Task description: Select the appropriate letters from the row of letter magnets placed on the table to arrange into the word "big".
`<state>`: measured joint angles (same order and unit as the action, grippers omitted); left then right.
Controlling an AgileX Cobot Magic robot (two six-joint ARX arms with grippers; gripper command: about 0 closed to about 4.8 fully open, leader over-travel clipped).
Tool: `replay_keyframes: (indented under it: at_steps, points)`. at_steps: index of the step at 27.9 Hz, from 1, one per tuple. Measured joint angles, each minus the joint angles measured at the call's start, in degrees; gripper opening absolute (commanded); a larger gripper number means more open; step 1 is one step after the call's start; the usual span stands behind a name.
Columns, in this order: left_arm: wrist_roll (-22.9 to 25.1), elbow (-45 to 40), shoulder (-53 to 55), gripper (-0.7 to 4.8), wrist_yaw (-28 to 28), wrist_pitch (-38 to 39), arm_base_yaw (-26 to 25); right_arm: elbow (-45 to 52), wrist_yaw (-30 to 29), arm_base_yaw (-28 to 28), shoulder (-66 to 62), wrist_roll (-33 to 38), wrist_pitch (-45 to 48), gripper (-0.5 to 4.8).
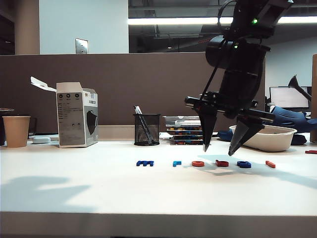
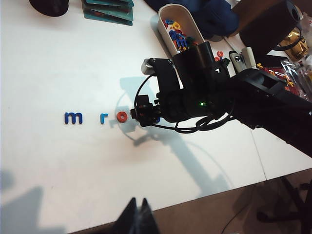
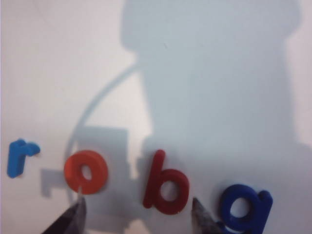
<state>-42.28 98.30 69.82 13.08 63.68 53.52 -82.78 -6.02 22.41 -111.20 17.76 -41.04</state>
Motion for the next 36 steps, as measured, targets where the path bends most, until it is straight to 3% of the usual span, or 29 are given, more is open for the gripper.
replay_keyframes:
  at_steps: [29,36]
  points:
    - [0.00,0.00,0.00,-0.05,0.02,0.02,0.00,-0.52,3.26,0.94,-3.21,0.00,0.37,2.69]
    - [0.00,0.00,0.00,-0.05,0.02,0.00,0.00,-0.57,3.91,1.20,-3.28,0.00,0.07,1.97]
